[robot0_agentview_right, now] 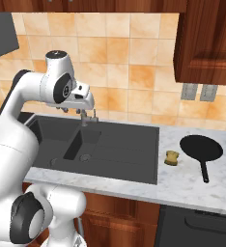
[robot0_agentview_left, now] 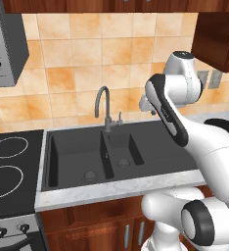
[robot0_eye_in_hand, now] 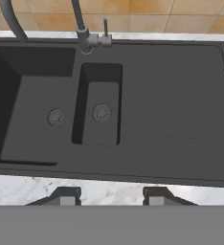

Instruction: Pick the pan and sponge and place them into the sink. Then turn on the water.

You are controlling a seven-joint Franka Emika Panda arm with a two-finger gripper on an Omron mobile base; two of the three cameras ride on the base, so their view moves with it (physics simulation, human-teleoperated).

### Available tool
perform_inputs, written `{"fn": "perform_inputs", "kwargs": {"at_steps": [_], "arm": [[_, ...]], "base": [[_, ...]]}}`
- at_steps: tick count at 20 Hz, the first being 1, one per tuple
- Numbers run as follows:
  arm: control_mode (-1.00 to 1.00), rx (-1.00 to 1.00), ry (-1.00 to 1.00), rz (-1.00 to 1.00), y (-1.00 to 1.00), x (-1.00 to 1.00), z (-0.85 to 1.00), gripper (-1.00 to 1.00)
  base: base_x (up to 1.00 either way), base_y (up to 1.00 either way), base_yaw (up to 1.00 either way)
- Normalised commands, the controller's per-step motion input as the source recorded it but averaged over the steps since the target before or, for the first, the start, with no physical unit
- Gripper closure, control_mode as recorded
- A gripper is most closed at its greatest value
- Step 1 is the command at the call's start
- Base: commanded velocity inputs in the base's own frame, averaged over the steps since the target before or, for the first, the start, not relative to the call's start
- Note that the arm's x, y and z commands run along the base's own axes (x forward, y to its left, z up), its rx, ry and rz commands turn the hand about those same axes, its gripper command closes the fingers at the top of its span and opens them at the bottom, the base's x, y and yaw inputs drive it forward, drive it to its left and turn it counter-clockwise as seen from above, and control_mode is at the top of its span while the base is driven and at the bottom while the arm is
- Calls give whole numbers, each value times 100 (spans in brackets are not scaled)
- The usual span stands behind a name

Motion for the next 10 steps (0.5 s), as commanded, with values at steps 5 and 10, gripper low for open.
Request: {"fn": "perform_inputs", "kwargs": {"at_steps": [5,10], "arm": [[-100,0,0,0,-8,-1,0,-100],[-100,0,0,0,-20,0,0,-100]], "base": [[0,0,0],[0,0,0]]}}
